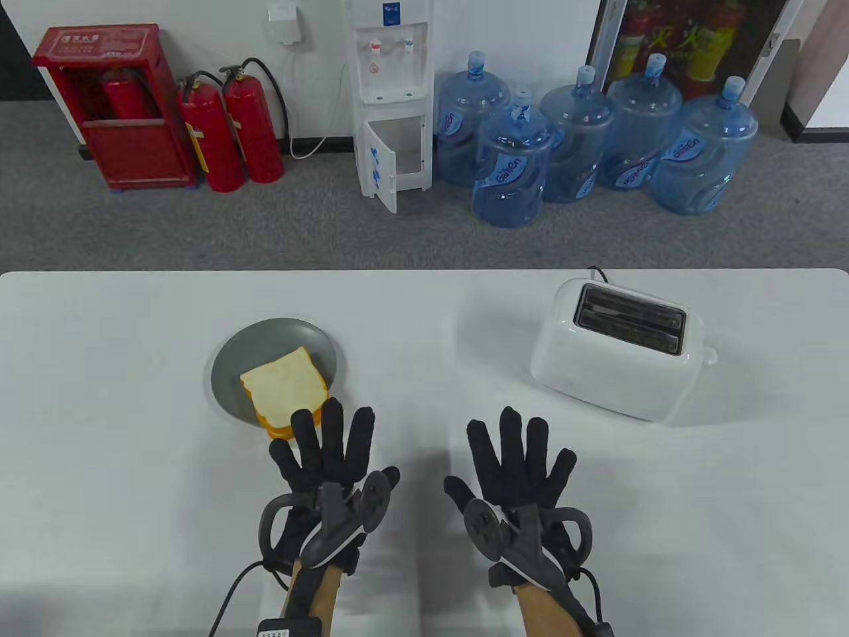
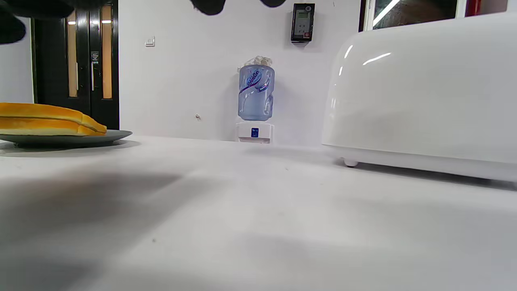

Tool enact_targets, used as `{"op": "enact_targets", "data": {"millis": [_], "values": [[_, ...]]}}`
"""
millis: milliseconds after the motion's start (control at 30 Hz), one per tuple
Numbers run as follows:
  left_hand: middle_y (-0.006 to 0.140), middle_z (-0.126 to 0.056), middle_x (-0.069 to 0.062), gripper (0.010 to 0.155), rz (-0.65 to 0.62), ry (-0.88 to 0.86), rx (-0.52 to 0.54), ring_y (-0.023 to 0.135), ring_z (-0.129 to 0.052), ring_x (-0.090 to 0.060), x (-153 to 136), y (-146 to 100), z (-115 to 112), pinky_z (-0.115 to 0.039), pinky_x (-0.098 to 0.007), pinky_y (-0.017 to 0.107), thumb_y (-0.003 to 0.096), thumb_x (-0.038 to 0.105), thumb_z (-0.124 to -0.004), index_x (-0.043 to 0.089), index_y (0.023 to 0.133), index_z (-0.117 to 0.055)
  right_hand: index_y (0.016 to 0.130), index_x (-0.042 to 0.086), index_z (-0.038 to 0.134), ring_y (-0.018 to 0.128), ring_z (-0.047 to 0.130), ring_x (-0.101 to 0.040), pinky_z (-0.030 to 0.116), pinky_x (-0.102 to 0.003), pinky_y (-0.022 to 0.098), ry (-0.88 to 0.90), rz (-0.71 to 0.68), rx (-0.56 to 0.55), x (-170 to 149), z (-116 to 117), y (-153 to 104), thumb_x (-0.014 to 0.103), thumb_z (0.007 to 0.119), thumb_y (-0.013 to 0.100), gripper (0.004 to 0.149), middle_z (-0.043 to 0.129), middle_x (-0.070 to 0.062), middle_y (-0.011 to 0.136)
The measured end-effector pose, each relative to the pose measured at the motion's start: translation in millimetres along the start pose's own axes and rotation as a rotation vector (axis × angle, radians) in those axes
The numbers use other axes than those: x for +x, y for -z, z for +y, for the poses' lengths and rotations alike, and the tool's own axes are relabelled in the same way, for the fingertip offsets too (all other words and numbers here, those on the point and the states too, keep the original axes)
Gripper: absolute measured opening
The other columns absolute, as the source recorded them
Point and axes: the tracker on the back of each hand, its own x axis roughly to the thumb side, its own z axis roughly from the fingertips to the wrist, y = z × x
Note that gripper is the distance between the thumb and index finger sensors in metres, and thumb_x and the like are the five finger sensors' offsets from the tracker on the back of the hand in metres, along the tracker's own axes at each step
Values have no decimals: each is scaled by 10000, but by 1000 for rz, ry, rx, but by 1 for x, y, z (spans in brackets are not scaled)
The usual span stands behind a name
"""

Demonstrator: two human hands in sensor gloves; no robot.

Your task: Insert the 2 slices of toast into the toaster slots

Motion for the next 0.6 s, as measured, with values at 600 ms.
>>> {"op": "enact_targets", "data": {"millis": [600], "values": [[1218, 50, -87, 839, 10, -4, 26, 1073, 51, -510, -1, 0, -1, -105, -710, 709, 548, 733, -444, 357, 1175, -32, 1292, 264, 215, 1148, 146, -546, 245, -825, 687, 33, 4, -6, -1, 0, 1, 722, 405, 658, 805, 105, -218, 1321]]}}
